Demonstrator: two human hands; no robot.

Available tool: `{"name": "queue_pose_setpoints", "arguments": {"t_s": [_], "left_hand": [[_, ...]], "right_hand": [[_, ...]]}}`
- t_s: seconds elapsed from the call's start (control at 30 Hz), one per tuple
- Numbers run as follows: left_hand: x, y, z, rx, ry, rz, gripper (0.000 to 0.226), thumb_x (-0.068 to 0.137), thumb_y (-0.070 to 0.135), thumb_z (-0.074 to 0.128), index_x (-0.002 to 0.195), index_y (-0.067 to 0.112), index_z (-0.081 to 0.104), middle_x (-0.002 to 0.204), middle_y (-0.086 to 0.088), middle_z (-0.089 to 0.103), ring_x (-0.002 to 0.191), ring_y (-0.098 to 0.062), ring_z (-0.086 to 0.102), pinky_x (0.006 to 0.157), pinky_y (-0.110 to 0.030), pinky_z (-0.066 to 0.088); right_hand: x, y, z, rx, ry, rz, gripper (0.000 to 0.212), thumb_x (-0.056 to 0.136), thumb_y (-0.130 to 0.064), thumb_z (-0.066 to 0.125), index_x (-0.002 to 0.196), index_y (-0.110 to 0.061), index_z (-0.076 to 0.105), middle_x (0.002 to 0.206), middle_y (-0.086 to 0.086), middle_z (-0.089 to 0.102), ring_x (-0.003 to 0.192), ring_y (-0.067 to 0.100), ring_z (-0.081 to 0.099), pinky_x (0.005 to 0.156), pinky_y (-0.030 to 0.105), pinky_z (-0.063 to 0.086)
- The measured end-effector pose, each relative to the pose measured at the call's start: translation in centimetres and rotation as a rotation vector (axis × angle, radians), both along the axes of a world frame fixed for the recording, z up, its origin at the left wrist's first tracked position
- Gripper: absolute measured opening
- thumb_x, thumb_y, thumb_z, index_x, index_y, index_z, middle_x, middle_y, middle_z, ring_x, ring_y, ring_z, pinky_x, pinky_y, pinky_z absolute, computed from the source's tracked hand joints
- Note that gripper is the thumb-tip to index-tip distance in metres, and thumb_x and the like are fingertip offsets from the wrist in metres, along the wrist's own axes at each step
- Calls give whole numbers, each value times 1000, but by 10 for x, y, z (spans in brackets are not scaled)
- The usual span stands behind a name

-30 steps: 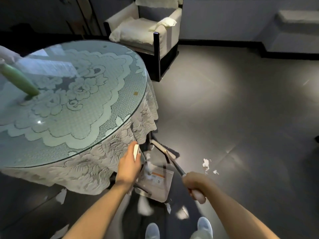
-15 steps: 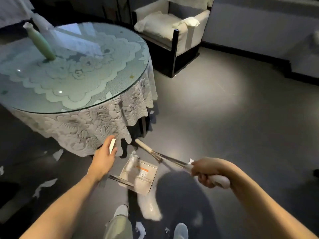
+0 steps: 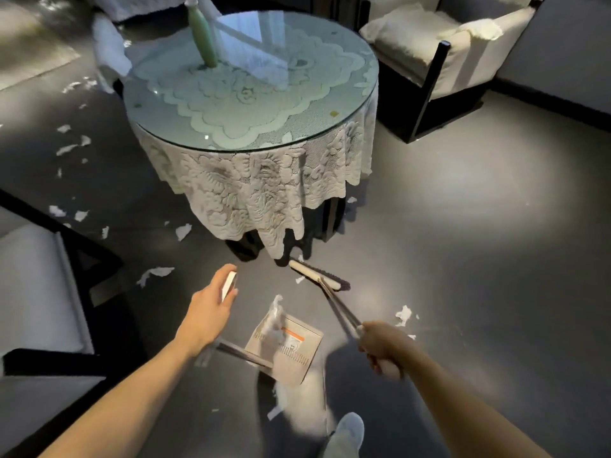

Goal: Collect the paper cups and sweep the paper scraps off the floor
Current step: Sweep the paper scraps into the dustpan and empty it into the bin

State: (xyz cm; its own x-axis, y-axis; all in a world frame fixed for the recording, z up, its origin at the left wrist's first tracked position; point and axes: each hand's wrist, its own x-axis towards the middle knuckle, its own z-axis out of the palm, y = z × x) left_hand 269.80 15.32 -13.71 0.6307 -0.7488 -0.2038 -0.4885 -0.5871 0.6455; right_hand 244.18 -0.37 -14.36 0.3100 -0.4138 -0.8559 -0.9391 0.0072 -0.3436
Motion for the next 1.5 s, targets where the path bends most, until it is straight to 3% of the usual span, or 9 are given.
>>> {"name": "queue_pose_setpoints", "arguments": {"t_s": [0.13,0.23,0.37,0.53,0.7,0.9,1.0,1.13,1.5], "left_hand": [[4,8,-5,8,-42,-42,42,97,19,49,137,29,40,125,-9,59,107,-26,58,87,-29,40],[0,18,-8,-5,-61,-29,40,97,20,48,135,29,39,122,-12,60,105,-31,58,88,-34,43],[-5,39,-8,-46,-41,-15,38,98,21,47,133,33,38,120,-14,59,104,-32,58,87,-37,43],[-15,68,-3,-78,56,-22,34,97,22,47,125,40,38,106,-15,61,75,-28,57,76,-42,49],[-32,92,11,-86,105,-38,35,99,23,46,126,43,39,106,-8,56,73,-24,59,75,-46,54],[-66,99,26,-83,127,-106,33,99,22,47,127,40,41,106,-8,59,72,-19,56,76,-40,50],[-93,90,30,-62,107,-190,35,98,21,49,130,35,43,115,-5,60,92,-26,59,86,-39,46],[-129,65,27,-22,51,-292,38,99,24,47,135,34,41,125,-3,58,100,-17,54,88,-31,39],[-202,-14,-5,22,-22,-422,36,99,26,45,134,35,37,117,-8,61,95,-27,57,82,-35,44]], "right_hand": [[10,37,-1,-30,50,229,10,88,-9,52,98,-11,52,90,6,58,73,17,57,56,20,44],[6,56,18,41,35,268,6,89,-11,49,95,-13,52,77,5,55,57,11,48,54,19,40],[-15,73,59,360,-10,-103,13,92,-13,46,80,-12,49,49,-1,43,43,8,39,44,17,32],[-40,110,85,232,-83,-267,18,86,-12,54,104,-9,60,54,1,48,47,11,42,47,21,34],[-59,130,74,398,-142,-653,28,94,-4,42,121,-8,46,38,0,39,26,6,36,29,12,32],[-98,122,52,270,-215,-825,9,91,0,42,89,-3,49,40,3,38,27,8,34,30,12,30],[-128,103,46,187,-200,-850,10,87,3,42,88,-1,52,43,4,40,28,9,35,31,13,31],[-177,71,37,106,-155,-829,15,84,2,44,93,1,55,48,6,44,32,11,39,35,17,35],[-252,22,-4,63,-85,-824,14,87,4,40,83,0,52,45,5,42,37,14,35,38,20,32]]}}
